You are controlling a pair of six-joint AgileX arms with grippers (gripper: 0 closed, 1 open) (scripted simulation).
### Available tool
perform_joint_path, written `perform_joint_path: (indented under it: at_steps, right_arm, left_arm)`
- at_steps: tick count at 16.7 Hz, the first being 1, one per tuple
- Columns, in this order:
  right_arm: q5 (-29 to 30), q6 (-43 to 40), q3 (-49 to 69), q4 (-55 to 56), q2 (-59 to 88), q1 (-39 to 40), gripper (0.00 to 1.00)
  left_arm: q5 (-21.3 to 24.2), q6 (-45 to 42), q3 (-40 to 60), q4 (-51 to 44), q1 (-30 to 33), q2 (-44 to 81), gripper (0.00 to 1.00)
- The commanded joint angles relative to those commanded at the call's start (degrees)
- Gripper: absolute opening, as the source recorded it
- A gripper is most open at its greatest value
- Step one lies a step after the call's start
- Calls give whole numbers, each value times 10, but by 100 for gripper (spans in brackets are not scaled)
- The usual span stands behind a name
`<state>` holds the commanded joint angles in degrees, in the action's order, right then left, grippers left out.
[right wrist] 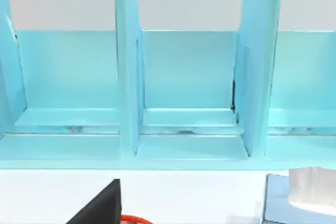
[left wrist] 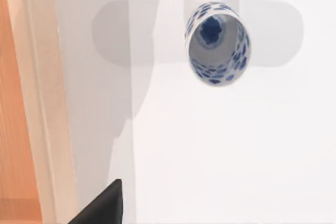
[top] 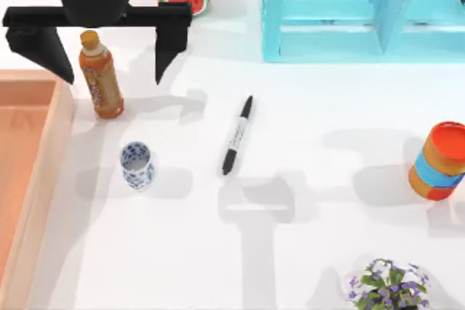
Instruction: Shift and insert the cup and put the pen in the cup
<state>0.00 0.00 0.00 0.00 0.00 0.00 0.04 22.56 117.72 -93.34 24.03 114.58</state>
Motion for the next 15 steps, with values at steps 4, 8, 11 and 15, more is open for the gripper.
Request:
perform_joint_path:
  at_steps: [4, 8, 11, 15]
  right_arm:
    - [0, 0, 0, 0, 0, 0, 100]
    - [0, 0, 0, 0, 0, 0, 100]
    - [0, 0, 0, 0, 0, 0, 100]
    - [0, 0, 0, 0, 0, 0, 100]
  left_arm:
    - [-10, 0, 16, 14, 15, 24, 100]
    - [-48, -2, 74, 66, 80, 138, 100]
    - [-81, -1, 121, 113, 131, 232, 100]
    - [-102, -1, 148, 144, 163, 276, 100]
